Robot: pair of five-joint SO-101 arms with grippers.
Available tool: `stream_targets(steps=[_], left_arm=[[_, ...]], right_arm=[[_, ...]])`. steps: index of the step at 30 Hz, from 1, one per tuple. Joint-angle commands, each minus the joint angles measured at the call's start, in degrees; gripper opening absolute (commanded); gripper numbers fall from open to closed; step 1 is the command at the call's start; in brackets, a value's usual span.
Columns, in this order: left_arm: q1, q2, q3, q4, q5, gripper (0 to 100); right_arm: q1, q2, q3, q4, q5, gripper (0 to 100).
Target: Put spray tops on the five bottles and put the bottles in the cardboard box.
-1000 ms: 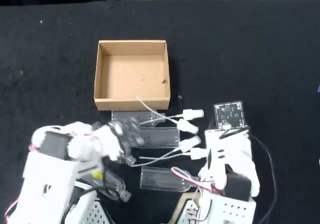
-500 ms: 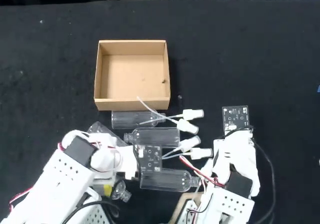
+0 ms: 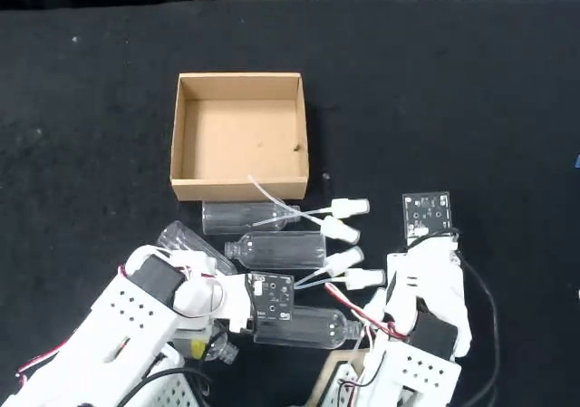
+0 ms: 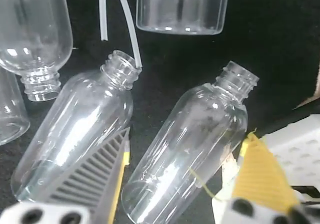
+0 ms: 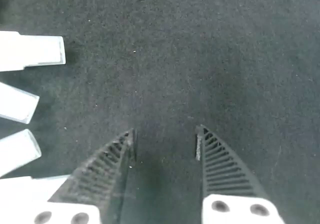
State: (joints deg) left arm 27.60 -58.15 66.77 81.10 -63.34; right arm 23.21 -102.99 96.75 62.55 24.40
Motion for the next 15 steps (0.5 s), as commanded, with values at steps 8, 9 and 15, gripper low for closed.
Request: stream_targets(steps=[8,9,15], left_arm=[[-8.75,0.44,0.75,0.09,-8.62,33],[-10.07,0.44,1.27,0.0,-9.58,33],[-14.2,0.18,5.14,-2.02,-11.52,33]], right_arm=[[1.23,-3.12,-0.22,0.0,0.09,17.4],[1.23,-3.21,-0.22,0.0,0.09,17.4],[1.23,-3.3,-0.22,0.0,0.09,17.4]])
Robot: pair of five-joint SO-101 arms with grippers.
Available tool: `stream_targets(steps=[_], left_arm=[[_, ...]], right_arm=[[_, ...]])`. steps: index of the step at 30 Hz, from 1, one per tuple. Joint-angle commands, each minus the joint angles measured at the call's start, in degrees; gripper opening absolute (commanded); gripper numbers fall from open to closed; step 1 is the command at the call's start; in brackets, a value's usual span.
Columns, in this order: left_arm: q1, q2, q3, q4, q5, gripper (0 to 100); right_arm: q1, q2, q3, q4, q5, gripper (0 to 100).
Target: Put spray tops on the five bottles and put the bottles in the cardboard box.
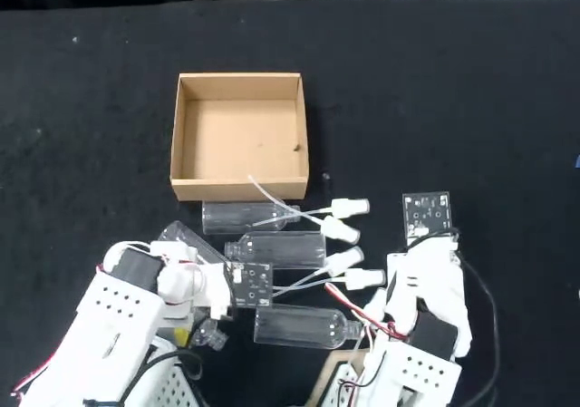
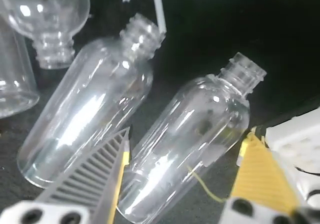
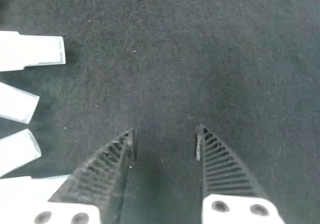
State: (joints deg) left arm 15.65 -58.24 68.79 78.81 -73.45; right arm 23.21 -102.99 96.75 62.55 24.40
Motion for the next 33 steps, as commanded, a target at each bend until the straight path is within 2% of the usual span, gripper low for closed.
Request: stream_targets(steps=[1,9,13,18,22,24,30,33], left_arm=[[-2.95,-0.09,3.3,0.26,-1.49,33],[-4.0,0.0,3.47,0.0,-3.34,33],[-3.82,0.35,5.05,-3.78,-3.34,33],[1.89,-0.09,8.4,-5.1,-2.29,33],[3.74,-0.09,8.48,-6.42,0.79,33],[3.74,-0.09,8.48,-6.24,0.7,30],[3.65,-0.09,8.84,-6.07,1.05,10],[3.74,-0.18,8.4,-5.27,0.79,12]], right_arm=[[1.23,-3.3,-0.22,0.0,0.09,17.4],[1.23,-3.38,-0.22,0.0,0.09,17.4],[1.23,-3.38,-0.22,0.0,0.09,17.4],[1.23,-3.38,-0.22,0.0,0.09,17.4],[1.23,-3.38,-0.22,-0.09,0.09,17.4],[1.23,-3.38,-0.22,-0.09,0.09,17.4],[1.23,-3.38,-0.22,-0.09,0.09,17.4],[1.23,-3.38,-0.22,-0.09,0.09,17.4]])
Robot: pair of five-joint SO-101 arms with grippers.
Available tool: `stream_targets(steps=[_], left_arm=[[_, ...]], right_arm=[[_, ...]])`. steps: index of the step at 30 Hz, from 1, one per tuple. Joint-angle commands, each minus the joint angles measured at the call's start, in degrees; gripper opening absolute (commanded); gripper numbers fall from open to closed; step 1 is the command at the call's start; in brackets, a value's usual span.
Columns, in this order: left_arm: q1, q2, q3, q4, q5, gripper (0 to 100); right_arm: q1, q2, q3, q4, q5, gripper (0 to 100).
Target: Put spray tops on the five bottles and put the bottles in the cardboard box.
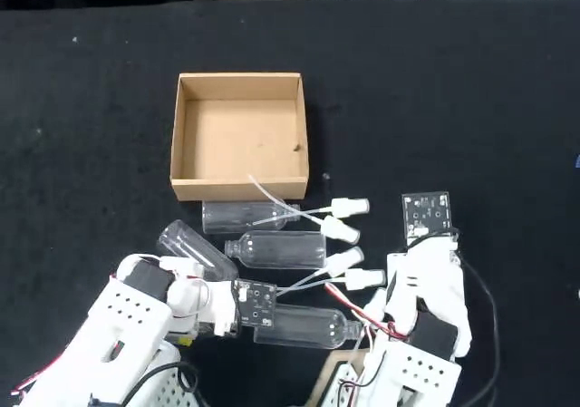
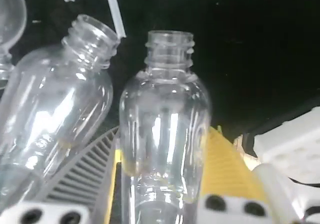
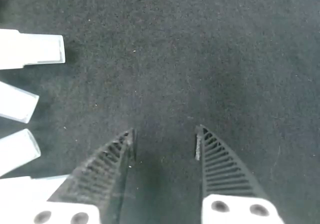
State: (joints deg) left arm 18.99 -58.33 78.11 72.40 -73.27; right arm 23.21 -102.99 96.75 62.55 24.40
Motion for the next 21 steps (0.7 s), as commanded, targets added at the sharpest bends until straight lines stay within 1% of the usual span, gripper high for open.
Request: stream_targets(steps=[1,4,9,13,15,16,19,21], left_arm=[[0.4,-0.09,-1.8,2.02,0.53,13],[-0.04,-0.09,-6.99,6.95,0.53,14],[-0.13,0.62,-23.25,20.31,0.53,14],[-0.22,0.62,-32.84,27.34,0.88,13],[-0.75,0.62,-33.98,28.4,1.14,13],[-2.07,0.62,-34.42,28.4,1.67,13],[-6.81,0.62,-37.58,28.22,3.34,13],[-11.3,0.62,-41.1,28.13,7.03,13]], right_arm=[[1.23,-3.38,-0.22,-0.09,0.09,17.4],[1.23,-3.38,-0.22,-0.09,0.09,17.4],[1.23,-3.38,-0.22,-0.09,0.09,17.4],[1.23,-3.38,-0.22,-0.09,0.09,17.4],[1.23,-3.38,-0.22,-0.09,0.09,17.4],[1.23,-3.38,-0.22,-0.09,0.09,17.4],[1.23,-3.38,-0.22,-0.09,0.09,17.4],[1.23,-3.38,-0.22,-0.09,0.09,17.4]])
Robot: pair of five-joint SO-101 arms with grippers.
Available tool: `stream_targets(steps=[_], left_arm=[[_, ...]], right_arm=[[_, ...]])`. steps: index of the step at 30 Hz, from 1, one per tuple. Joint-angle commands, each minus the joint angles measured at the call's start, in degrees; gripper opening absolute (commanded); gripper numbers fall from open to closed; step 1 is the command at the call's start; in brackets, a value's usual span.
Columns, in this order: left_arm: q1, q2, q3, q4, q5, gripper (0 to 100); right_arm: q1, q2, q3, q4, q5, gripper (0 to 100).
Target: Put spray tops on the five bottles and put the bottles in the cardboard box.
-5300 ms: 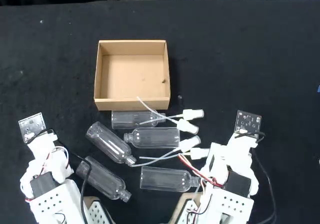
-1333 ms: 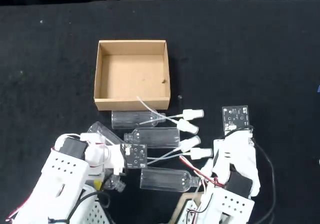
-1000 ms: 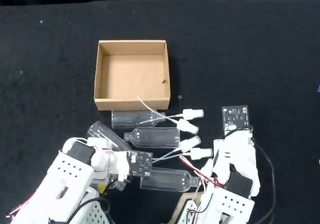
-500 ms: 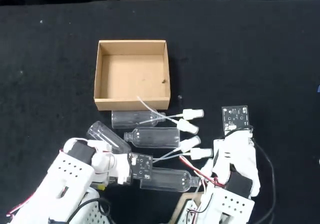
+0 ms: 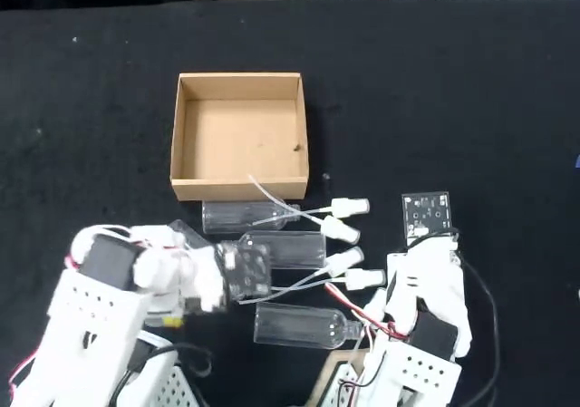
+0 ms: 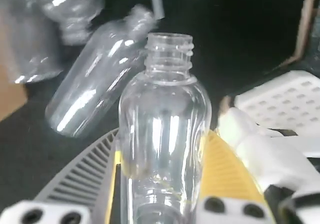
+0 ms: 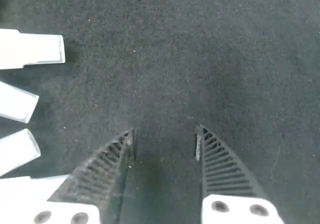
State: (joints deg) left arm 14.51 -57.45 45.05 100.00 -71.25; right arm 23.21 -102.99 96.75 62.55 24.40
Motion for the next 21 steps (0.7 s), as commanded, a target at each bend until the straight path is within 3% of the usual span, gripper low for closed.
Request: stream_targets(steps=[1,6,8,12,15,21], left_arm=[[-9.27,-0.26,-9.89,-0.26,8.0,13],[-32.22,-0.18,-13.14,-12.48,29.19,13],[-42.15,1.41,-9.27,-19.25,33.93,14],[-53.23,12.04,0.75,-30.86,34.02,14],[-58.77,24.18,0.84,-37.8,34.46,14],[-62.73,42.73,-6.99,-39.82,34.37,14]], right_arm=[[1.23,-3.38,-0.22,-0.09,0.09,17.4],[1.23,-3.38,-0.22,-0.09,0.09,17.4],[1.23,-3.38,-0.22,-0.09,0.09,17.4],[1.14,-3.38,-0.22,-0.09,0.09,17.5],[1.14,-3.38,-0.13,-0.09,0.09,17.5],[1.14,-3.38,-0.13,-0.09,0.09,17.4]])
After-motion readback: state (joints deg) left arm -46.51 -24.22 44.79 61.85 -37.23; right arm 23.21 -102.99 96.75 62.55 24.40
